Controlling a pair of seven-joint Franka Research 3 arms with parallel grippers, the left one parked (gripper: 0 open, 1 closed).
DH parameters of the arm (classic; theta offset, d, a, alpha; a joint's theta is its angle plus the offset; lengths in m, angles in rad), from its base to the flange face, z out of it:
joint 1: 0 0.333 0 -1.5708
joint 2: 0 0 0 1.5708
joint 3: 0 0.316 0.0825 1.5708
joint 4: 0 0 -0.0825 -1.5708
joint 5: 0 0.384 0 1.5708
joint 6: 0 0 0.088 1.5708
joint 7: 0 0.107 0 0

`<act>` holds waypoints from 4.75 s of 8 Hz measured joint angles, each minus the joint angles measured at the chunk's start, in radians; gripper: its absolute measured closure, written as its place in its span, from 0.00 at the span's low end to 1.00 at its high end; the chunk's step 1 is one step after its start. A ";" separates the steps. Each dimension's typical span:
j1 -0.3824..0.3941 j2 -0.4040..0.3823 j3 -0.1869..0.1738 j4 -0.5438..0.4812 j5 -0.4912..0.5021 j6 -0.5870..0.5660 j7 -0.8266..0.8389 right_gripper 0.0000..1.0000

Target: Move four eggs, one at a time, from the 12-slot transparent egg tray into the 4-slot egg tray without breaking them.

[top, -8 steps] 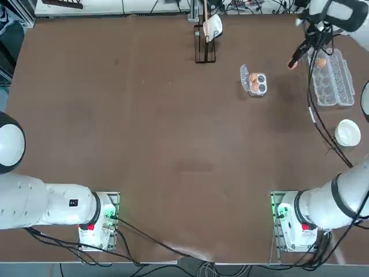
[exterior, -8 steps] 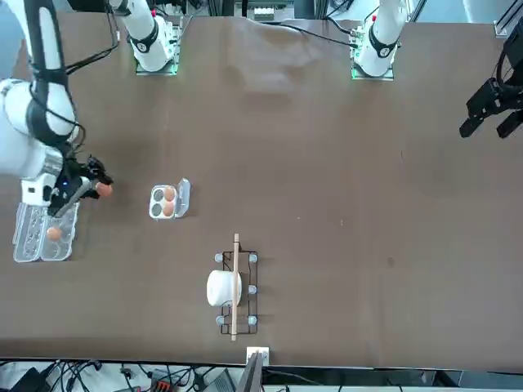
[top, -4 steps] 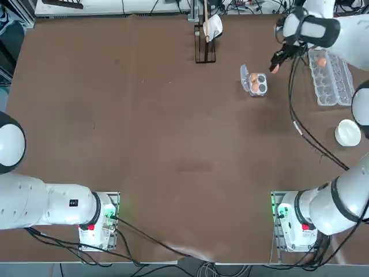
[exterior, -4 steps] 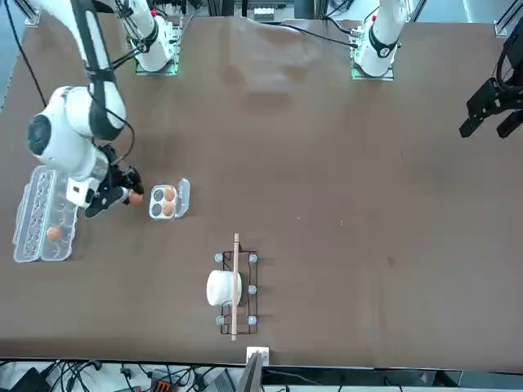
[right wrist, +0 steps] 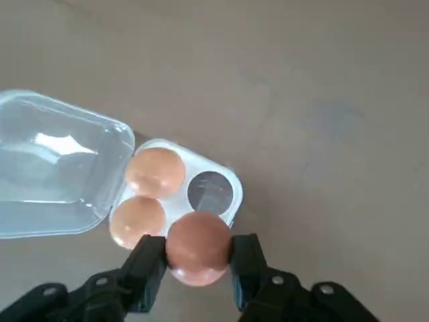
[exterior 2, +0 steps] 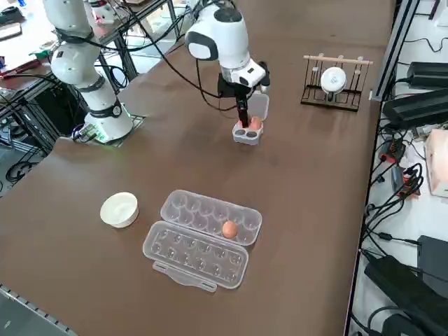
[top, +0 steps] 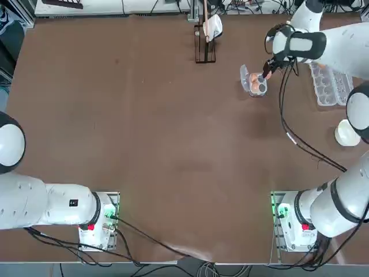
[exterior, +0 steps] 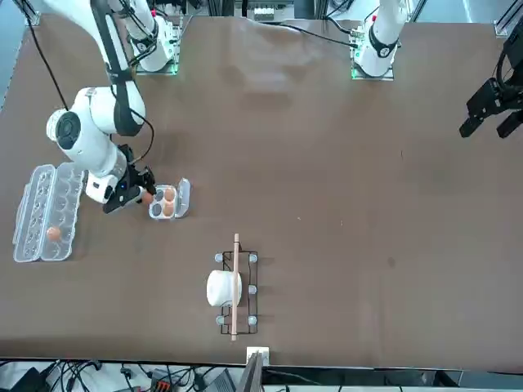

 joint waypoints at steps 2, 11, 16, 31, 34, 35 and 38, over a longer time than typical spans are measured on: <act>0.014 0.010 0.000 -0.011 0.000 0.011 0.014 0.44; 0.034 0.029 0.000 -0.016 0.000 0.003 0.073 0.44; 0.034 0.033 0.000 -0.016 0.000 -0.006 0.074 0.27; -0.452 0.116 -0.050 0.299 -0.041 -0.236 -0.985 0.00; -0.519 0.223 -0.049 0.403 -0.040 -0.236 -1.290 0.01; -0.531 0.255 -0.048 0.438 -0.039 -0.236 -1.354 0.03; -0.551 0.326 -0.045 0.525 -0.031 -0.236 -1.466 0.03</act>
